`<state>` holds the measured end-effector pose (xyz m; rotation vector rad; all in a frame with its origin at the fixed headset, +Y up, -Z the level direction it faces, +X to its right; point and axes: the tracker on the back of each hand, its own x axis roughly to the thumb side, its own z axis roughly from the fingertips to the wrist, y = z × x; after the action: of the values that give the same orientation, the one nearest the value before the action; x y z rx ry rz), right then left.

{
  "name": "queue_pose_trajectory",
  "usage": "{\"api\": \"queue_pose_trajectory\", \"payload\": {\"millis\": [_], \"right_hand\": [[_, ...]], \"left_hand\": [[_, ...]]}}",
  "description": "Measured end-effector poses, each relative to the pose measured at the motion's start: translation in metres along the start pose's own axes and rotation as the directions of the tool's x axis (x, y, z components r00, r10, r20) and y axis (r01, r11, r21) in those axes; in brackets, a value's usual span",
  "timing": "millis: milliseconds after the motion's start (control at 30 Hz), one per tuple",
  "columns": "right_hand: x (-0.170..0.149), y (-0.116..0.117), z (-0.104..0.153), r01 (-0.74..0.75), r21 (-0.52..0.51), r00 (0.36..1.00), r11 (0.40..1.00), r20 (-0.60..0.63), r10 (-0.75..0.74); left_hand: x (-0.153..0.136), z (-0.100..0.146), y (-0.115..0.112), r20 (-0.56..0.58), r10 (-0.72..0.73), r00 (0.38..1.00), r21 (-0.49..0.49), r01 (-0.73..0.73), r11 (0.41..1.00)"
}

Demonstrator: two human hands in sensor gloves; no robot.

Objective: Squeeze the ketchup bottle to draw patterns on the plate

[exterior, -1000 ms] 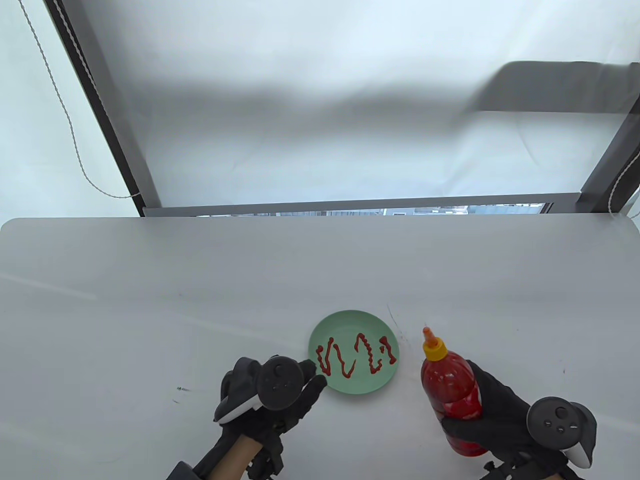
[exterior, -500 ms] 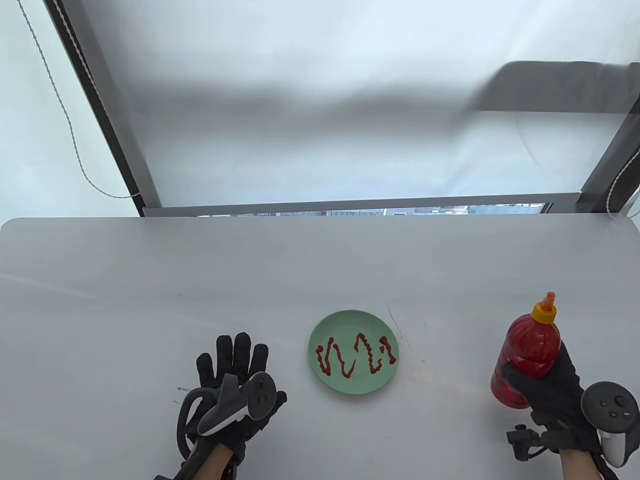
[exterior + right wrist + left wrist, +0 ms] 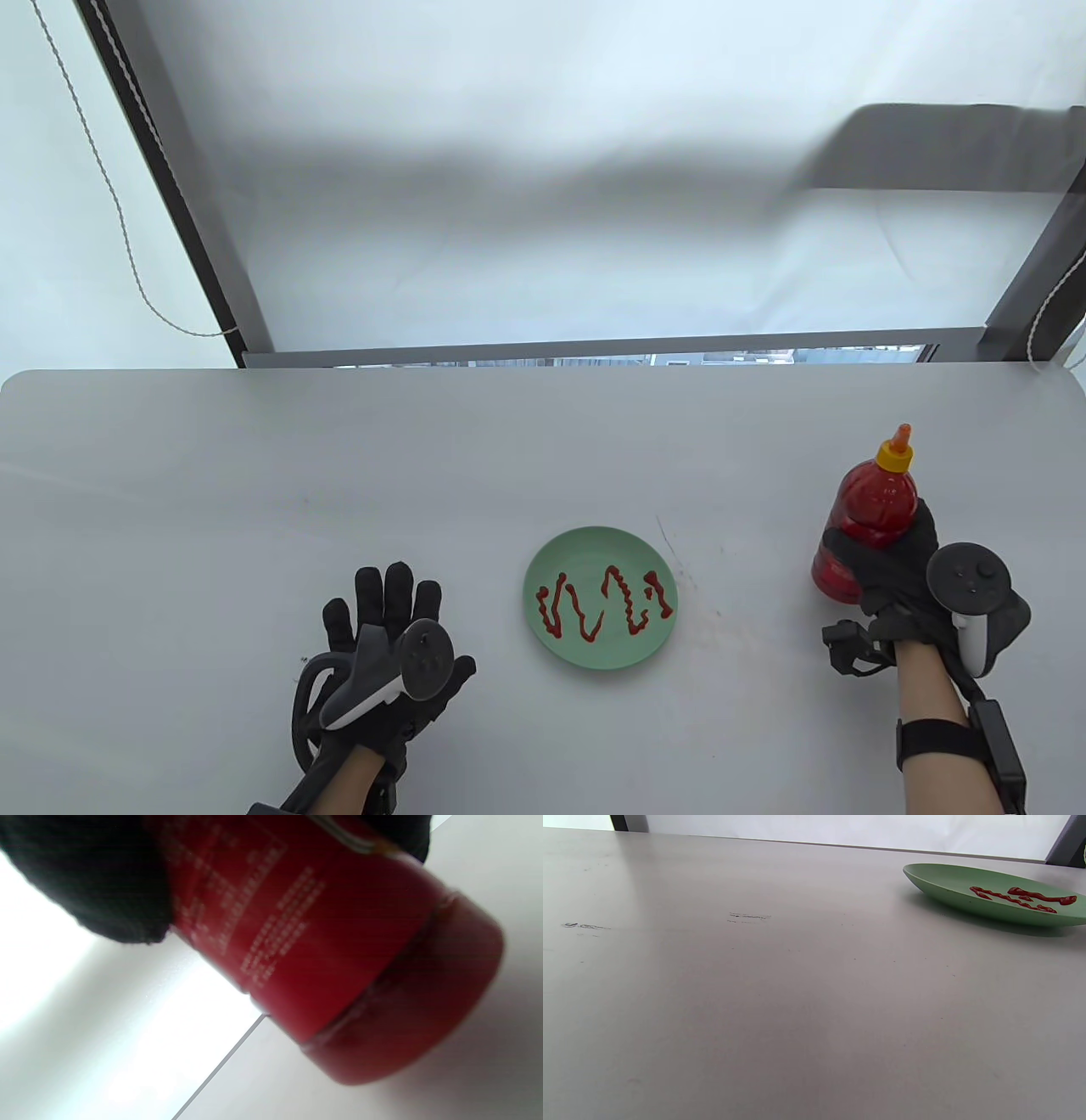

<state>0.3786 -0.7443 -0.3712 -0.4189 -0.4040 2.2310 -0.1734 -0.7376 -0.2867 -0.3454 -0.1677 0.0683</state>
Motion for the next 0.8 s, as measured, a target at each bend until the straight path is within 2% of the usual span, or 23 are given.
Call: {"api": "queue_pose_trajectory", "payload": {"millis": [67, 167, 433, 533, 600, 633, 800], "right_hand": [[-0.005, 0.009, 0.000, 0.008, -0.026, 0.999, 1.000, -0.044, -0.009], [-0.006, 0.010, 0.001, 0.024, -0.028, 0.999, 0.999, -0.045, -0.025], [-0.004, 0.007, 0.008, -0.119, 0.022, 0.992, 0.993, -0.048, 0.120], [-0.001, 0.004, 0.013, -0.188, 0.096, 0.975, 0.977, -0.103, 0.198], [0.003, -0.001, 0.020, -0.254, 0.179, 0.953, 0.950, -0.119, 0.277], [0.005, -0.004, 0.023, -0.282, 0.190, 0.947, 0.941, -0.102, 0.304], [0.025, -0.024, 0.059, -0.408, 0.127, 0.912, 0.904, -0.001, 0.411]], "left_hand": [[-0.001, 0.001, 0.002, -0.002, 0.012, 1.000, 0.006, -0.012, 1.000], [-0.002, 0.001, 0.005, 0.001, 0.020, 1.000, 0.022, -0.020, 1.000], [-0.003, 0.001, 0.006, -0.007, 0.024, 1.000, 0.003, -0.024, 1.000], [-0.004, 0.002, 0.006, -0.009, 0.030, 1.000, 0.011, -0.030, 0.999], [-0.004, 0.003, 0.006, -0.011, 0.027, 1.000, 0.010, -0.027, 1.000], [-0.004, 0.003, 0.006, -0.011, 0.026, 1.000, 0.011, -0.026, 1.000], [-0.006, 0.005, 0.007, -0.013, 0.036, 0.999, 0.035, -0.036, 0.999]]}}
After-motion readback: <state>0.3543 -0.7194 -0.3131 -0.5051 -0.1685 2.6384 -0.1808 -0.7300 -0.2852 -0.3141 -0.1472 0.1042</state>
